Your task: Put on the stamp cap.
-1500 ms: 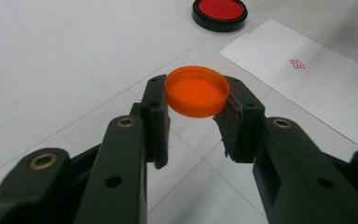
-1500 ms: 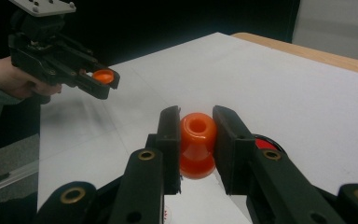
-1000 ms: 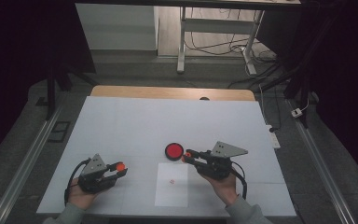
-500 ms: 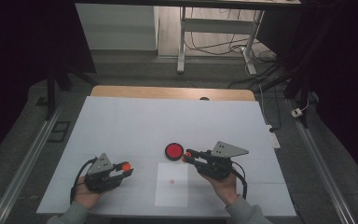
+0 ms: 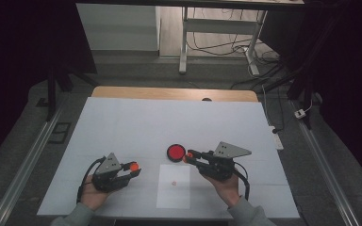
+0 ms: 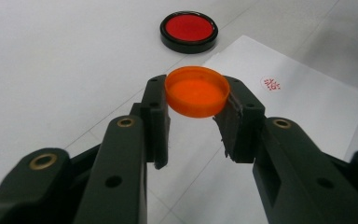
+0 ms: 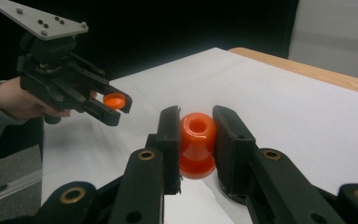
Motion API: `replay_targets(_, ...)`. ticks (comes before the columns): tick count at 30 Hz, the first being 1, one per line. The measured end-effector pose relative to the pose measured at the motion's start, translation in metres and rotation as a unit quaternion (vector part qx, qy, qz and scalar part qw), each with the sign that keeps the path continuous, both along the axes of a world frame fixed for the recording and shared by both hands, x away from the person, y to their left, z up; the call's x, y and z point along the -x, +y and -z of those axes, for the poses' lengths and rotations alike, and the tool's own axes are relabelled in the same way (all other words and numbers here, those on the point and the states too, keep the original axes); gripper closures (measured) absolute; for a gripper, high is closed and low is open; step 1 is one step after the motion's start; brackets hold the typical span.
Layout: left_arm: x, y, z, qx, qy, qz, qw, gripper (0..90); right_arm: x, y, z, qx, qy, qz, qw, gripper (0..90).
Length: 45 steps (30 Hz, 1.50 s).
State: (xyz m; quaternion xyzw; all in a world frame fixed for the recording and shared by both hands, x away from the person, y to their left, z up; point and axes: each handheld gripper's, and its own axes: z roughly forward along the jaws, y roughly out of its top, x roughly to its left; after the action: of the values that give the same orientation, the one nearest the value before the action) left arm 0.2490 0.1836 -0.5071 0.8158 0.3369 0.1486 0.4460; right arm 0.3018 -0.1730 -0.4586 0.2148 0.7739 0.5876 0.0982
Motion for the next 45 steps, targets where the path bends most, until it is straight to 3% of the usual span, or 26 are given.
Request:
replay_targets(14,-0.008,-0.019,-0.008,0.001,-0.007,0.018,0.9998,64.9,-0.001,0.002,0.001,-0.003,0.003,-0.004,1.0,72.3)
replay_targets(25,-0.017,-0.046,-0.013,-0.006,-0.014,0.05,0.9986,64.9,0.002,0.0,0.001,-0.002,0.002,-0.003,1.0,72.3)
replay_targets(45,-0.024,-0.069,-0.013,-0.01,-0.012,0.077,0.9969,64.9,0.001,0.0,0.0,-0.003,0.001,0.0,1.0,72.2)
